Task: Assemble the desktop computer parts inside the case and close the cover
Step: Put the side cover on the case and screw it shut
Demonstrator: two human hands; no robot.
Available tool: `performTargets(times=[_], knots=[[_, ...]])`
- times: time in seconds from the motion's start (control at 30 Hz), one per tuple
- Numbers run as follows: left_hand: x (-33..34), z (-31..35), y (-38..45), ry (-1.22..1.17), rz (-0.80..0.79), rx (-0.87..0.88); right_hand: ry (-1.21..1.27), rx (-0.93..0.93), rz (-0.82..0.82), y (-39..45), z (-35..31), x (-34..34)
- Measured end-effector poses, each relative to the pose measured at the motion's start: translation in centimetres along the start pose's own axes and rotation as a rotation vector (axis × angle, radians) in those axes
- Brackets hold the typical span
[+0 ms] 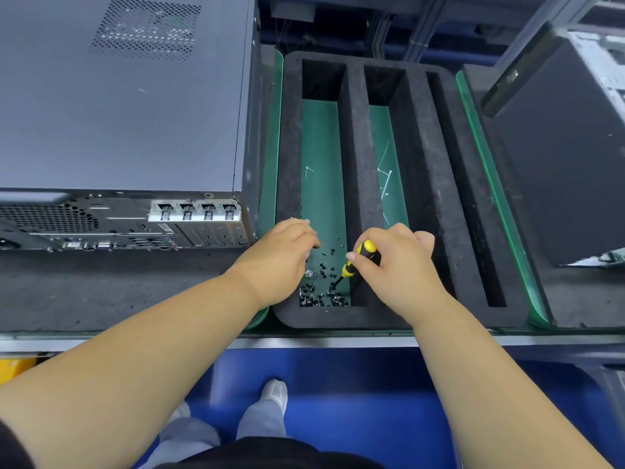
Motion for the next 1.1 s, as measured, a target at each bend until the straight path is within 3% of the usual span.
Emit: performTargets(times=[0.2, 0.3, 0.37, 0.5, 0.57, 0.83, 1.1], knots=[[-0.7, 0.0, 0.4, -0.118, -0.044, -0.123, 0.189, 0.141, 0.113, 1.0, 0.4, -3.5], [-1.0, 0.3, 0.7, -0.221, -0.044, -0.303, 0.247, 0.152, 0.147, 1.5, 0.0, -5.1], [-0.8, 0.2, 0.8, -0.327, -0.066, -0.516, 0.264, 0.143, 0.152, 1.9, -0.3, -6.0], [1.1, 0.6, 0.0, -0.989, -0.052, -1.076, 0.274, 0.086, 0.201, 2.2, -1.4, -7.9], [1.3, 1.3, 0.0, -1.226, -0.018, -1.193, 0.274, 0.059, 0.228, 2.0, -1.9, -8.9], [-1.2, 4.6, 1.5, -1.553, 0.055, -1.194, 0.462, 0.079, 0.4, 0.3, -2.2, -14.0], [-5.0, 5.7, 1.4, -1.614, 0.132, -1.056, 0.657, 0.141, 0.524, -1.4, -2.3, -17.3]])
Point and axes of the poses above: each hand's wrist, its own y-axis towards the middle knuckle, its own x-axis out of the palm, z = x × y, the point moved 9 cm from there along y, towards the middle knuckle, and after that the axes turned 7 degrees about z, right-handed, at the moved point
